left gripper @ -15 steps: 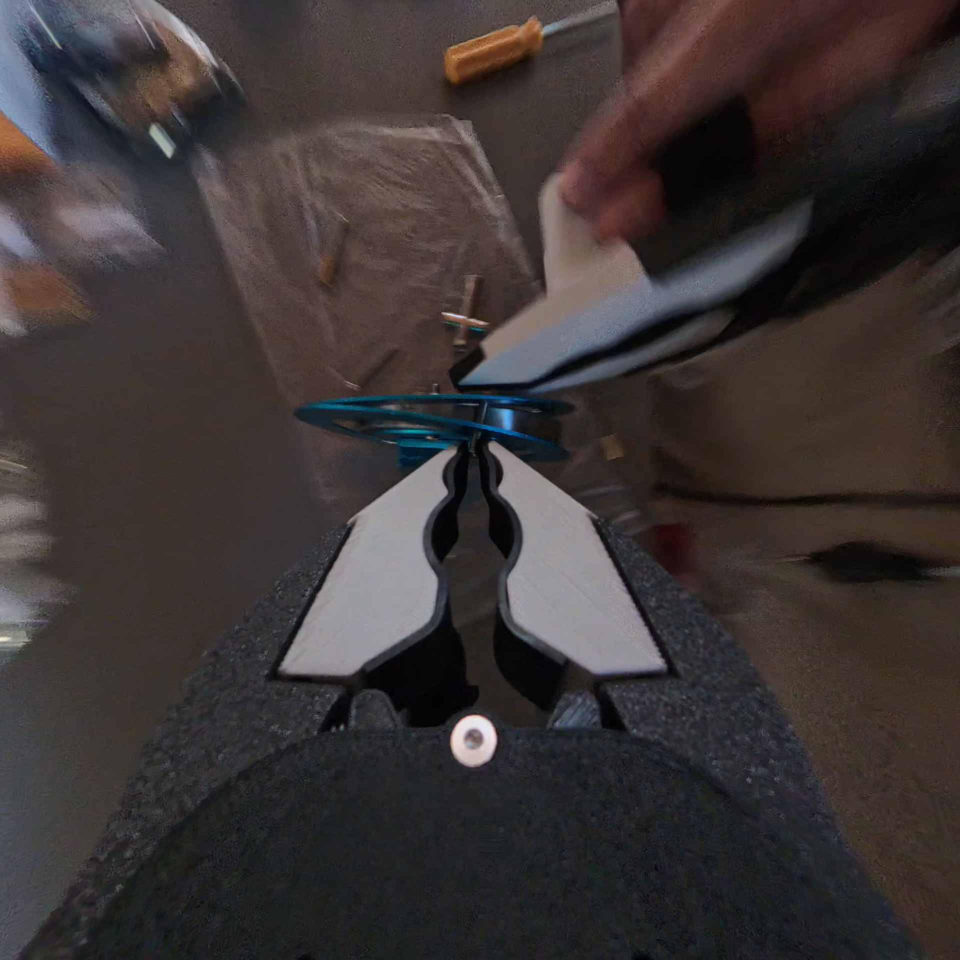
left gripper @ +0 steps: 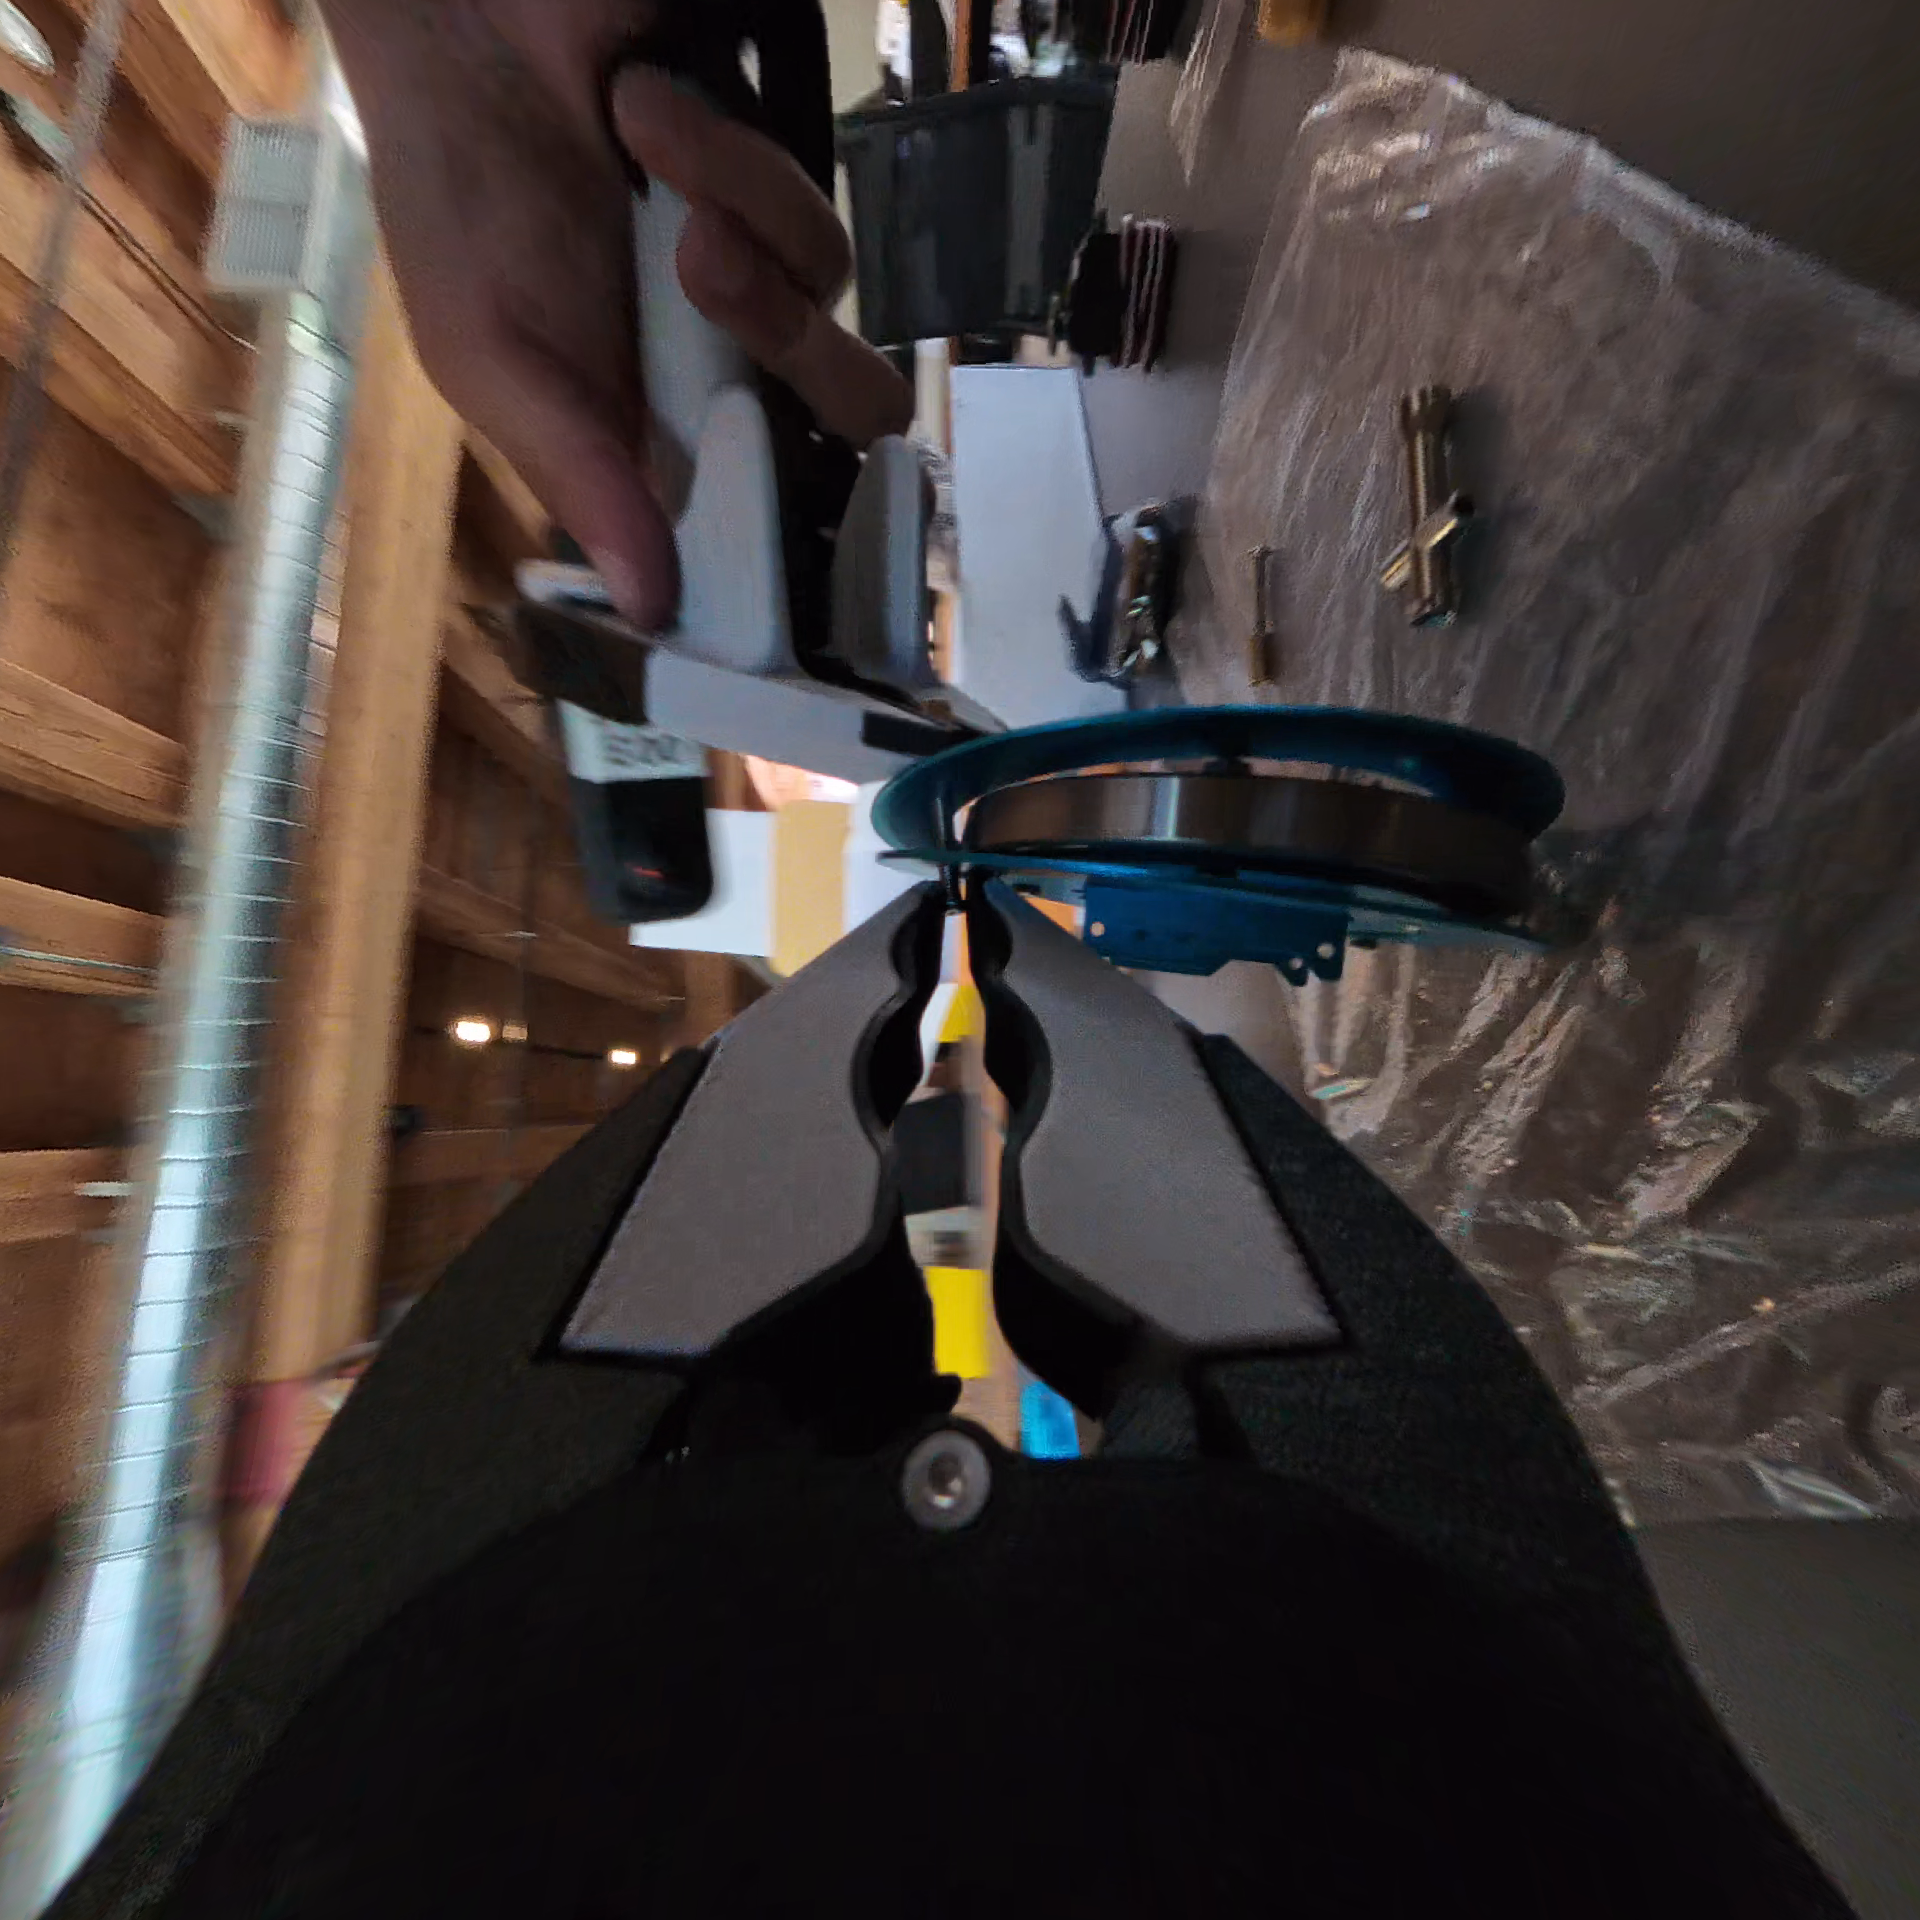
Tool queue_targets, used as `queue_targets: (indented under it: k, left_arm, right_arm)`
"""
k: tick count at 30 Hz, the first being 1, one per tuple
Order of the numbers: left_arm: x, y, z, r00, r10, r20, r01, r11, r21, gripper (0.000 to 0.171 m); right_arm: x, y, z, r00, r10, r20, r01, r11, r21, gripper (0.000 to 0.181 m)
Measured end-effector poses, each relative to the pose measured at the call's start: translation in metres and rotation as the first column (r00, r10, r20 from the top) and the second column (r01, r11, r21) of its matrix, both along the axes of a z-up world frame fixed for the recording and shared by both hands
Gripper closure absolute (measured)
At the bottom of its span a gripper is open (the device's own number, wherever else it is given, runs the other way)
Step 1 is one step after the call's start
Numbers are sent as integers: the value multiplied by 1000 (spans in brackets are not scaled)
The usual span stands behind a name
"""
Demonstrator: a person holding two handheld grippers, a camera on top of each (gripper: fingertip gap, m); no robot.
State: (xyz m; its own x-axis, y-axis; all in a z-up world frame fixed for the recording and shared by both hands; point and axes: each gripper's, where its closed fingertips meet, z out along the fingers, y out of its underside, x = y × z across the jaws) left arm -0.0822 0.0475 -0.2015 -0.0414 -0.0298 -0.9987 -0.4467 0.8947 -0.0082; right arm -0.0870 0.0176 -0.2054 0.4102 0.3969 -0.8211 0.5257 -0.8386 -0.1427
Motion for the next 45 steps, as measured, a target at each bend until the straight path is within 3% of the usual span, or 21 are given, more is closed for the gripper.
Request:
queue_targets:
  k: [3,6,9,12,14,16,17,19,22,27,29,45]
  left_arm:
    - [-2,4,0,998,7,-57,-22,964,-266,169]
    - [-6,10,-3,993,17,-115,-69,885,-461,169]
    - [-12,15,-5,991,28,-130,-94,842,-532,169]
    - [-15,14,-6,990,25,-141,-106,794,-599,169]
    - [-17,13,-6,989,25,-144,-111,764,-635,169]
    - [-20,11,-7,990,31,-139,-119,714,-690,169]
    - [-21,8,-8,991,23,-134,-113,690,-715,169]
    - [-23,6,-8,993,35,-113,-108,654,-749,168]
    - [-25,3,-9,995,56,-79,-96,640,-762,168]
    - [-31,1,-11,992,118,-38,-98,550,-829,168]
    - [-32,-2,-12,992,125,-27,-88,512,-854,168]
    - [-35,-7,-14,986,163,-42,-107,414,-904,169]
  right_arm:
    - [2,-1,7,997,14,79,-40,941,336,155]
    - [11,-1,16,991,-73,109,-14,770,638,155]
    - [24,0,27,972,-233,27,108,544,832,156]
    - [47,4,23,910,-414,30,72,229,971,156]
    - [40,-3,25,899,-436,-53,67,15,998,156]
    - [33,-7,23,849,-504,-156,118,-107,987,156]
    - [30,-8,20,824,-534,-190,138,-137,981,156]
    - [22,-10,10,794,-566,-221,196,-107,975,156]
    - [5,-13,-3,803,-536,-260,300,-13,954,153]
    - [-12,-19,-7,820,-461,-339,423,88,902,154]
    - [-14,-19,-6,815,-451,-365,449,93,889,156]
    - [-11,-18,-11,806,-436,-400,489,110,865,160]
